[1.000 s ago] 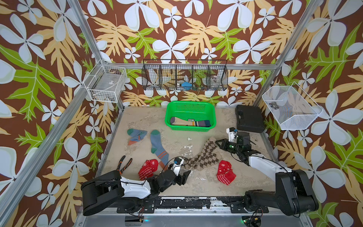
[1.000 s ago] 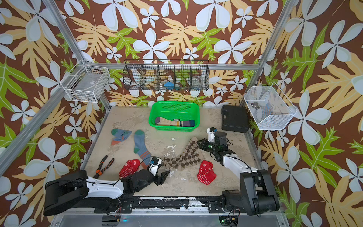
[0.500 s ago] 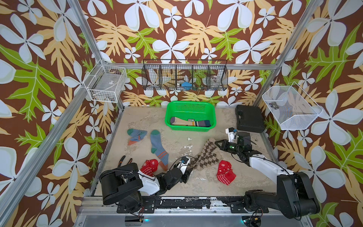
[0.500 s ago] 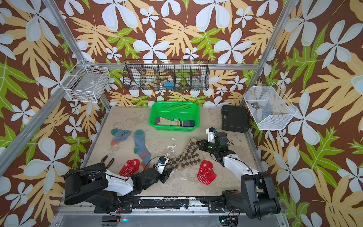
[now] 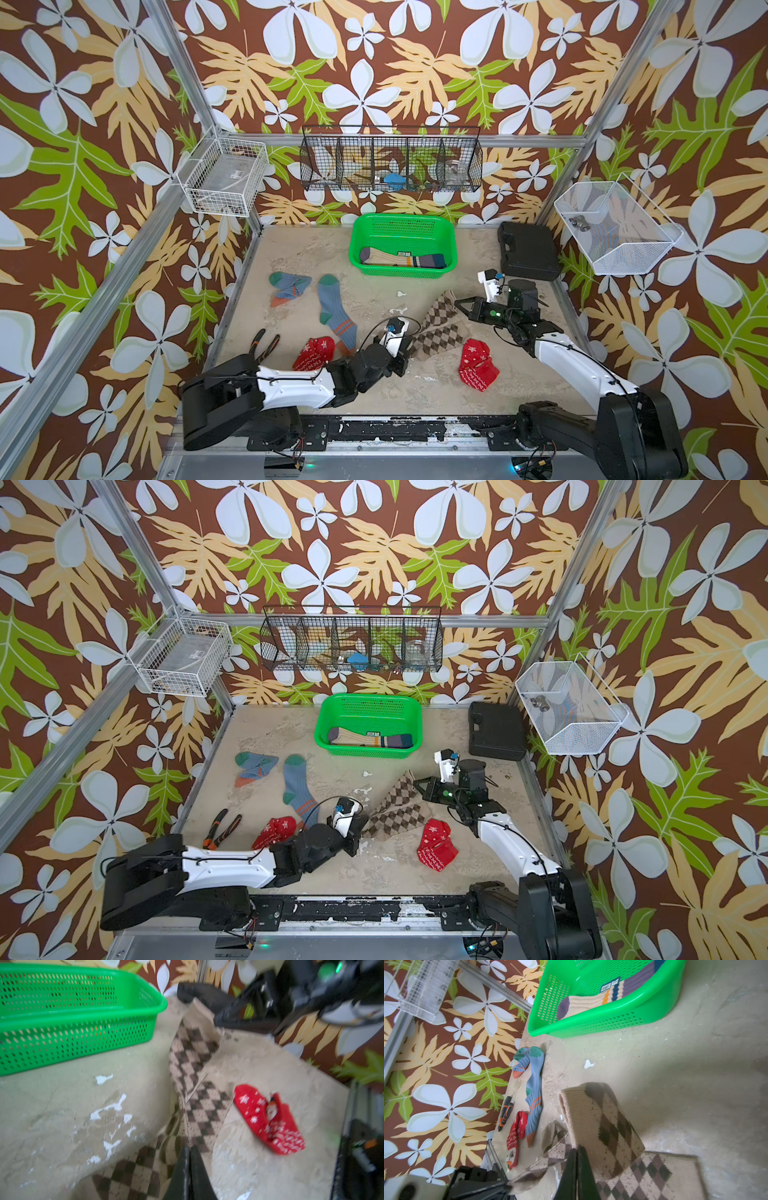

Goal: Place the socks together as a pair
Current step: Flatten out the sock at the center of the board.

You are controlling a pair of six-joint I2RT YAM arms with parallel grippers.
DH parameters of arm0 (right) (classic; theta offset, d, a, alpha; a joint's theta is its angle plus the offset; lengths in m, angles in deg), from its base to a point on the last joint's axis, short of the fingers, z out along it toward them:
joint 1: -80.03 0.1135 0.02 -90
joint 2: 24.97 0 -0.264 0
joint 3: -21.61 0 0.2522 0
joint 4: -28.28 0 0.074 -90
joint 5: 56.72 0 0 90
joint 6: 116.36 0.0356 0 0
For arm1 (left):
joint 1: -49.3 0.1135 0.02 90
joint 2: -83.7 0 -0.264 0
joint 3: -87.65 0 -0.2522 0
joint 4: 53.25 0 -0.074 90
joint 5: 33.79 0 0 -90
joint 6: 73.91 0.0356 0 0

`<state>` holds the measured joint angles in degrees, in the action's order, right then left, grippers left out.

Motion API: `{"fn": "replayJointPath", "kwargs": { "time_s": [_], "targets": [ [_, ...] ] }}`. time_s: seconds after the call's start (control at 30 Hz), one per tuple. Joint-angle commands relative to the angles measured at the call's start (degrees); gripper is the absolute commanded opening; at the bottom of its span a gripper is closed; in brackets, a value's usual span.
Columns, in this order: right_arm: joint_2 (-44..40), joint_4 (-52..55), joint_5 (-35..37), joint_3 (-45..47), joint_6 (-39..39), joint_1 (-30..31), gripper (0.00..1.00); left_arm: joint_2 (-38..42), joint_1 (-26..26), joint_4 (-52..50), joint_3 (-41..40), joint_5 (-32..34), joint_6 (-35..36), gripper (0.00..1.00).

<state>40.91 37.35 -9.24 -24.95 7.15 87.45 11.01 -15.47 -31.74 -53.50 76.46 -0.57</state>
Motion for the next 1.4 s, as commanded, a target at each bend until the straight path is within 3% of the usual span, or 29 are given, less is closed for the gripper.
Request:
{"fn": "replayJointPath", "kwargs": {
  "time_s": [0.0, 0.07, 0.13, 0.2, 0.27, 0.5, 0.67, 0.7, 0.8, 0.93, 1.1, 1.37],
  "targets": [
    [-3.73, 3.92, -6.43, 0.83, -0.49, 0.05, 0.0, 5.84, 0.27, -18.08, 6.16, -1.72, -3.21, 0.0],
    [-6.94, 5.27, -8.89, 2.08, 0.09, 0.05, 0.0, 7.99, 2.23, -26.06, 10.66, -3.27, -4.98, 0.0],
    [-9.92, 5.11, -11.54, 3.61, 1.79, 0.05, 0.0, 8.69, 7.53, -30.83, 12.75, -10.28, -7.68, 0.0],
    [-12.21, 3.02, -13.46, 5.76, 4.58, -0.02, 0.0, 8.01, 14.11, -30.21, 11.93, -20.61, -9.78, 0.0],
    [-12.78, -0.48, -13.28, 7.39, 6.98, -0.04, 0.0, 5.51, 18.41, -28.4, 10.99, -24.8, -10.51, 0.0],
    [1.3, -14.46, -12.19, 7.38, 10.29, -1.15, 0.0, -10.23, 27.17, -27.77, 15.34, -30.6, -7.99, 0.0],
    [13.33, -14.78, -8.15, 2.05, 5.74, -2.48, 0.0, -20.29, 31.91, -28.34, 20.42, -30.13, -5.22, 0.0],
    [15.38, -13.98, -6.91, 0.83, 4.43, -2.45, 0.0, -22.19, 32.39, -29.08, 21.75, -29.78, -4.43, 0.06],
    [19.24, -9.34, -1.36, -2.21, -0.42, -2.58, 0.11, -25.39, 32.8, -29.91, 24.3, -26.48, -2.7, 0.41],
    [18.77, -2.68, 9.92, -4.73, -5.67, -2.5, 0.24, -22.28, 32.78, -26.3, 22.22, -21.07, -2.88, 0.61],
    [13.33, -0.21, 21.03, -4.27, -7.67, -2.5, 0.35, -15.43, 32.78, -20.83, 16.49, -13.78, -3.68, 0.8],
    [14.8, -1.55, 21.22, -2.96, -8.24, -2.11, 0.42, -16.93, 32.77, -15.84, 11.75, -17.97, -4.16, 0.87]
  ]
}}
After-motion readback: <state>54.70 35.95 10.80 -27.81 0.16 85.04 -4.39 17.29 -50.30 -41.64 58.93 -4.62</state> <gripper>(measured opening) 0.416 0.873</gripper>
